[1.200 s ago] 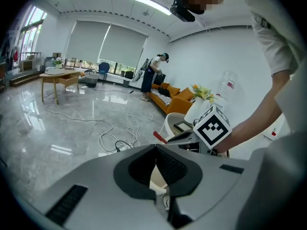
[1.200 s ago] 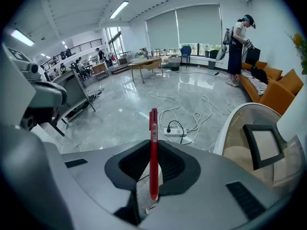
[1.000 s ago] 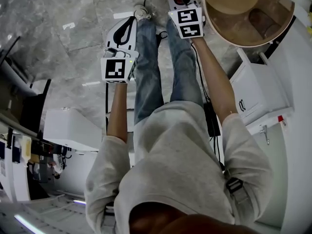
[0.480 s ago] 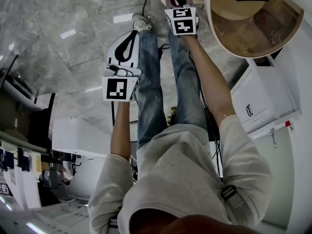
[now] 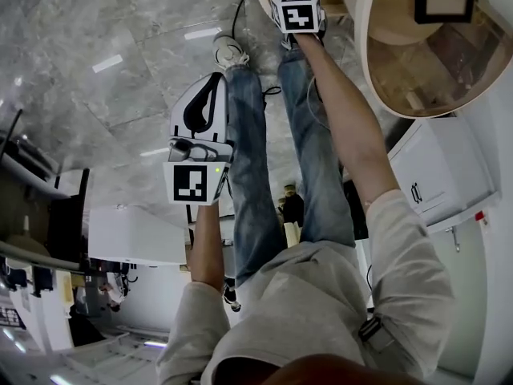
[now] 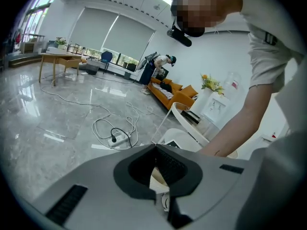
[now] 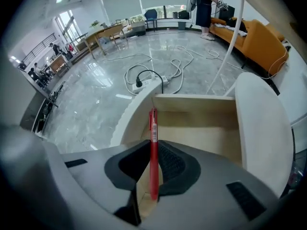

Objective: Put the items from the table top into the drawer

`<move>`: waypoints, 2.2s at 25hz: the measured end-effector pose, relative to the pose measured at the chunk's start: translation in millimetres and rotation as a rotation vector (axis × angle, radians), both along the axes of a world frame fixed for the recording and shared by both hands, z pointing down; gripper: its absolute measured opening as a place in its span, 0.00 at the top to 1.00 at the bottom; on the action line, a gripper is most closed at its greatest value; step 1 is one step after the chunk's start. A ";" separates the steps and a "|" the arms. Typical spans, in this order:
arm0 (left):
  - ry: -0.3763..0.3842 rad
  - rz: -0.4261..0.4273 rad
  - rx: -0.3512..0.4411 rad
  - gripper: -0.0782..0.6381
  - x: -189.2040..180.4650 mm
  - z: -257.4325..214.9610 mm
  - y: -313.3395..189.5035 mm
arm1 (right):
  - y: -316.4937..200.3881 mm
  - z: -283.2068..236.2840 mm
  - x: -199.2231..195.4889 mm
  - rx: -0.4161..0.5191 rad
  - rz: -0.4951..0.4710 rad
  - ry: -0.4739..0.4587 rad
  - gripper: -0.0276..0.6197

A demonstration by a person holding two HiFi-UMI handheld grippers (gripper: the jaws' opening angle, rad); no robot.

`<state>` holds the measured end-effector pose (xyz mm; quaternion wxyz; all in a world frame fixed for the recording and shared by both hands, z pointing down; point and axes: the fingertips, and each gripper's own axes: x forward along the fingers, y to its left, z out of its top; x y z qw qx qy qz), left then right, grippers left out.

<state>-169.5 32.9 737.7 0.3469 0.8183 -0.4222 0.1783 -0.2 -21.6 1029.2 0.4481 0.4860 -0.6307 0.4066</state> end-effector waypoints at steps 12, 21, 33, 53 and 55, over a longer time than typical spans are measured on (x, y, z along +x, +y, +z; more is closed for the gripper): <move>-0.019 -0.027 0.019 0.87 3.2 36.4 0.4 | -3.3 69.1 5.9 -0.062 -0.021 0.021 0.85; -0.023 -0.037 0.034 0.87 4.0 33.2 -3.2 | 0.5 75.7 13.4 -0.100 -0.036 0.021 0.81; -0.015 0.001 0.107 0.87 12.5 -43.4 -18.2 | 10.5 -43.2 -26.4 -0.001 -0.114 -0.025 0.90; -0.015 0.030 0.183 0.87 34.9 -136.9 -15.4 | 10.1 -324.2 -36.3 0.380 -0.172 -0.209 0.91; -0.010 0.038 0.195 0.87 41.7 -141.7 -16.8 | 8.3 -338.7 -20.5 0.405 -0.170 -0.192 0.91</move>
